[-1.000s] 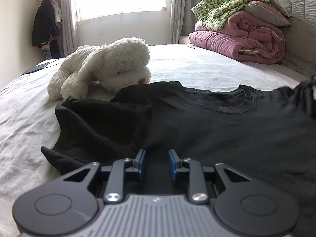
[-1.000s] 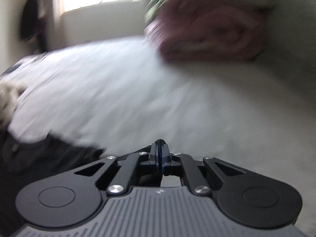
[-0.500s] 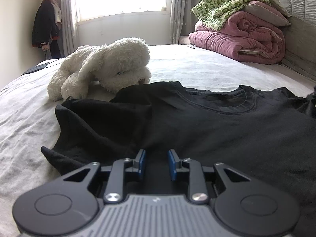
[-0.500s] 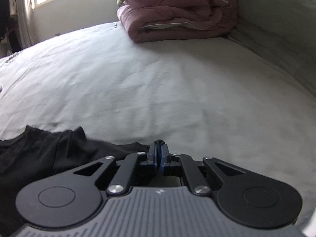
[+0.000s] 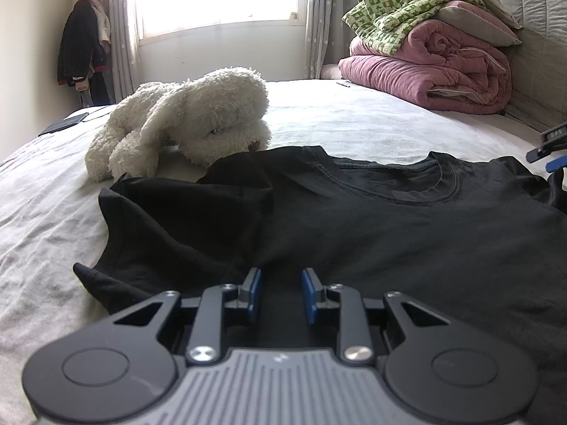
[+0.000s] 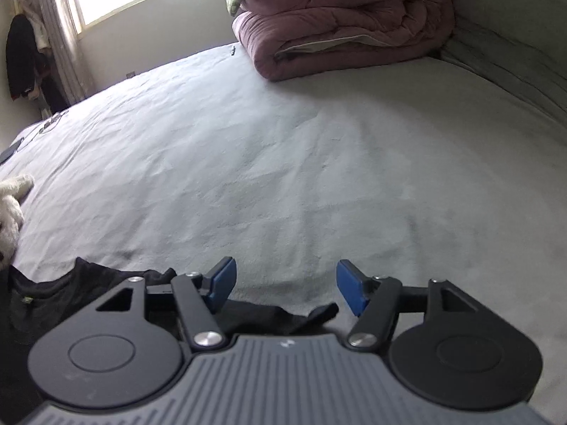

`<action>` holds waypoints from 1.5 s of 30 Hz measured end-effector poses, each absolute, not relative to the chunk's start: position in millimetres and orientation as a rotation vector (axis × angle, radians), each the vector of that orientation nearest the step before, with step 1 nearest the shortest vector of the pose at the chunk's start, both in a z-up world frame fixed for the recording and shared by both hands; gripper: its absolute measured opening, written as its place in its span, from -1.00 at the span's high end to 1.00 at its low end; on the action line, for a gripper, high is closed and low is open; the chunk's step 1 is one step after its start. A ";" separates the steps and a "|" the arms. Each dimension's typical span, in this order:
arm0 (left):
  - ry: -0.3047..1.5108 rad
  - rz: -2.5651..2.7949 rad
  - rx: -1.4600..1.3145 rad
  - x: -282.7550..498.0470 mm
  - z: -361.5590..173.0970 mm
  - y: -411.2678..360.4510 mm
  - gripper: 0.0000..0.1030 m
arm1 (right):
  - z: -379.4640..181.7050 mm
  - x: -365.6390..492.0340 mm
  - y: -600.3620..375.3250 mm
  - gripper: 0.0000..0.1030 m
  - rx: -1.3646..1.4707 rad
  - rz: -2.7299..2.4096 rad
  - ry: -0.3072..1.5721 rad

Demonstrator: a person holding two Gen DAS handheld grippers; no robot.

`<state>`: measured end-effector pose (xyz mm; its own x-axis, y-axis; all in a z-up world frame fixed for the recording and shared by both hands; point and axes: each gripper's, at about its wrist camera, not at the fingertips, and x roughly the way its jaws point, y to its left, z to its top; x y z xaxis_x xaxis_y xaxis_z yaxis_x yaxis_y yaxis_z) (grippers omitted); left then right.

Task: Fold clothes

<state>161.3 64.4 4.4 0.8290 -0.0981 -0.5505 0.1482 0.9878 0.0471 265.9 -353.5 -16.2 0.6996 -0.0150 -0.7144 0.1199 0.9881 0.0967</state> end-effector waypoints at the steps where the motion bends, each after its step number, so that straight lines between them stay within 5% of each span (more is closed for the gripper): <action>1: 0.579 -0.131 0.089 161.0 4.5 64.2 0.50 | -19.6 269.2 -348.8 0.08 0.103 -0.051 0.815; 2: 0.579 -0.131 0.089 161.0 4.5 64.0 0.50 | -22.3 270.6 -341.6 0.24 0.048 -0.036 0.832; 4: 0.579 -0.130 0.091 161.2 4.4 63.6 0.50 | -18.1 263.7 -334.9 0.94 0.005 -0.040 0.810; 6: 0.579 -0.130 0.092 161.3 4.3 63.3 0.50 | -10.7 254.8 -333.4 0.97 0.004 -0.049 0.772; 13: 0.578 -0.130 0.091 161.1 4.1 63.1 0.50 | 12.4 226.7 -327.6 0.98 -0.001 -0.083 0.645; 25: 0.579 -0.131 0.090 161.3 4.0 63.3 0.50 | -20.6 248.6 -324.1 0.97 -0.064 -0.163 0.732; 30: 0.579 -0.130 0.092 161.2 4.0 63.3 0.50 | 1.9 205.8 -350.9 0.51 0.104 -0.209 0.621; 40: 0.579 -0.129 0.098 161.3 4.1 62.4 0.50 | -18.0 195.2 -347.7 0.50 -0.013 -0.162 0.815; 45: 0.579 -0.130 0.096 161.3 3.9 62.6 0.50 | -5.4 188.2 -359.3 0.49 0.205 0.043 0.800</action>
<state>161.3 62.6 3.9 0.8293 -0.0951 -0.5507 0.1490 0.9874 0.0538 188.2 -359.3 -5.4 0.6972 0.1153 -0.7075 0.0395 0.9793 0.1985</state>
